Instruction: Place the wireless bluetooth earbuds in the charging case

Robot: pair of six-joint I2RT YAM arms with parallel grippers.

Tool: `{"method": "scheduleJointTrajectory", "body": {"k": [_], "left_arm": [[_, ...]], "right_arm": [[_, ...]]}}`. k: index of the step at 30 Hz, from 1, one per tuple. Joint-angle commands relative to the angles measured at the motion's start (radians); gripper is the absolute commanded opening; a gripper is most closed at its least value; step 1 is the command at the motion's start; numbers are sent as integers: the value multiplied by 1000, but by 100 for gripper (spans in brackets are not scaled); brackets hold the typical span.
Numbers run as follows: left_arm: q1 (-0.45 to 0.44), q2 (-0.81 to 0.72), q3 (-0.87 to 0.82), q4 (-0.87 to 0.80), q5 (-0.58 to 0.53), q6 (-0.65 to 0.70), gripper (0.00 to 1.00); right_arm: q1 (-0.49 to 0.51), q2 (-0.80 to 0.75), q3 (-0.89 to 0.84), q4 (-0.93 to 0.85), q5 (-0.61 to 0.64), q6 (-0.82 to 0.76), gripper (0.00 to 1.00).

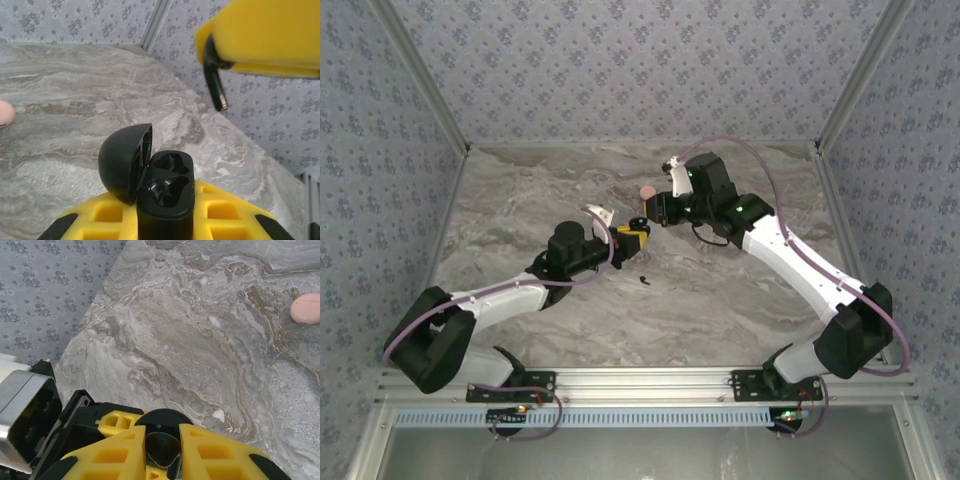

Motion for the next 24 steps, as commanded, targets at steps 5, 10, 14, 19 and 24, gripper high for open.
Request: {"method": "scheduleJointTrajectory", "body": {"k": [5,10,14,19,24], "left_arm": [[-11,2,27,83,36,-53,18],[-12,-9,43,65,32,-68,17],[-13,-12,53,50,28,-84,17],[-13,-10,61,52,30,-108,17],[-14,-14,63,63,27,-123,17]], "right_arm": [[17,-28,37,22,23,-31,22],[21,-32,37,29,19,-31,22],[26,-34,36,30,20,-36,22],[28,-34,30,36,16,-37,22],[33,-37,29,40,12,-39,22]]}}
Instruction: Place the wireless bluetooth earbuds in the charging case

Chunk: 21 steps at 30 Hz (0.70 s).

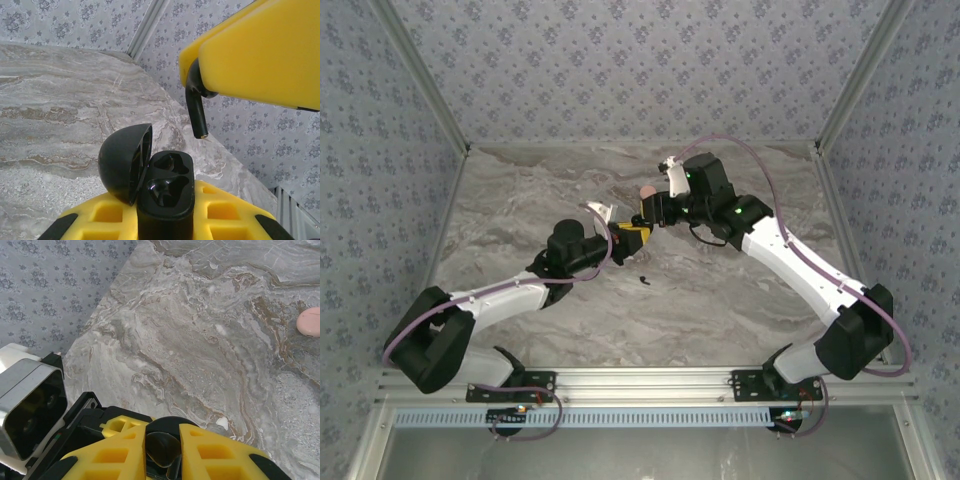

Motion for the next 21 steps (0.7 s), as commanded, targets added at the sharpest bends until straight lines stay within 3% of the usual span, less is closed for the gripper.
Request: {"method": "scheduleJointTrajectory", "body": {"k": [1,21], "left_arm": [[-7,-14,45,42,9,-23,17],[-8,-33,57,48,19,-40,17]], "right_arm": [[11,-30,24,21,-2,-18,22],[15,-30,14,25,3,-22,22]]}}
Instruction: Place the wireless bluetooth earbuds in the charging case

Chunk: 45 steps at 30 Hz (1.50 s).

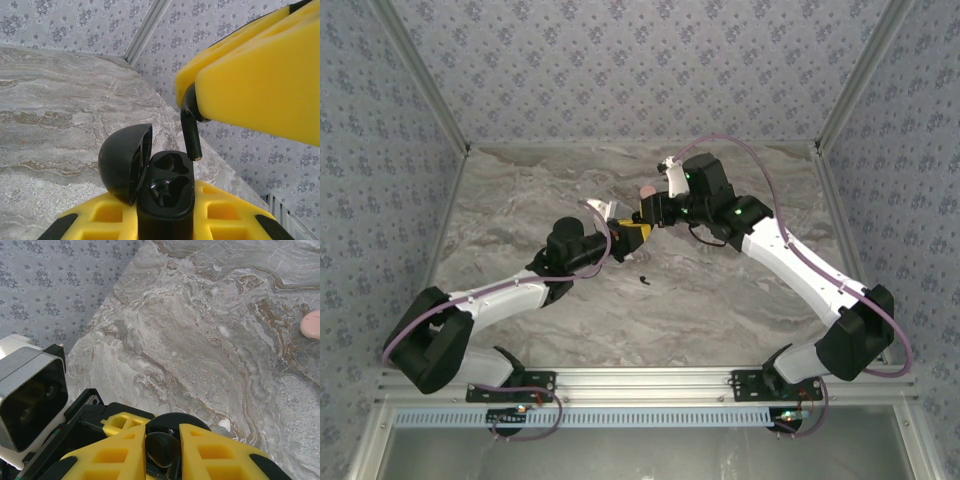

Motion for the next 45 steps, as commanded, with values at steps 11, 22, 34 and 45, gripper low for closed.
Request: {"method": "scheduleJointTrajectory", "body": {"k": [11,22,34,45], "left_arm": [[-9,-41,37,52,16,-9,17],[-9,-42,43,51,10,-13,16],[-9,-30,56,45,-7,-18,16],[-8,-27,59,32,-15,-13,15]], "right_arm": [[10,-26,4,17,13,-25,22],[11,-24,3,15,5,-35,22],[16,-23,-8,2,-8,-47,22],[18,-23,-7,-28,8,-58,27]]}}
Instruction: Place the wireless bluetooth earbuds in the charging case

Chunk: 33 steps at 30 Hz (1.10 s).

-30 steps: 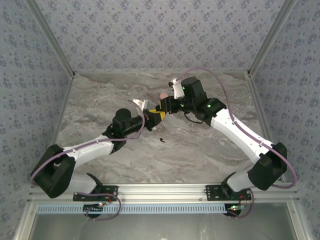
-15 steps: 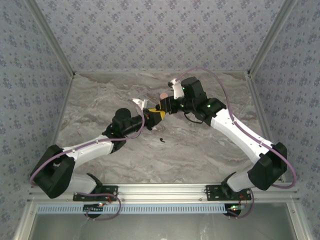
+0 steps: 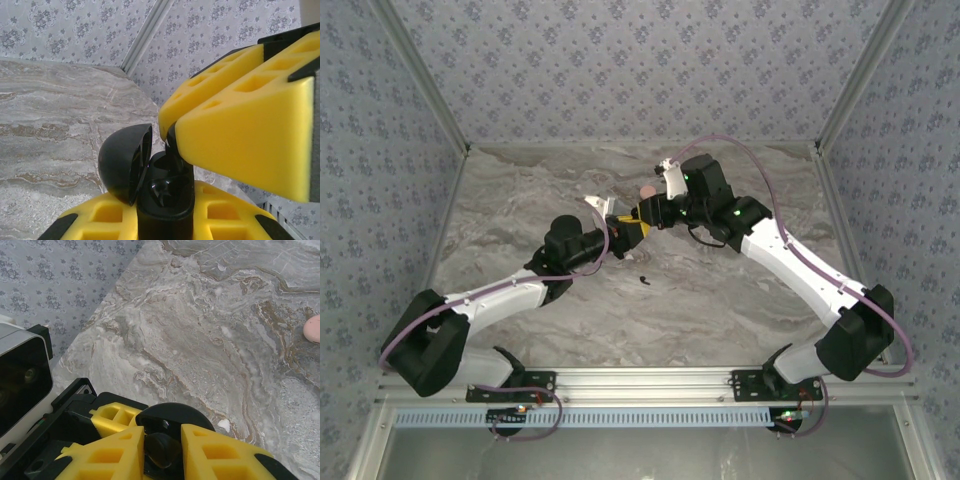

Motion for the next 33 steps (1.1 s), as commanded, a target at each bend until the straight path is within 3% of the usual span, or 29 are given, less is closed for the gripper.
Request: {"method": "scheduleJointTrajectory", "body": {"k": [1,22,33], "left_arm": [[-9,-8,39,33,-6,-4,15],[-8,-29,47,-51,11,99,14],[-10,-104,36,-149,22,313,14]], "right_arm": [[8,-25,-2,-28,9,-20,28],[12,-52,26,-75,45,-39,41],[10,-76,73,-160,29,-85,41]]}}
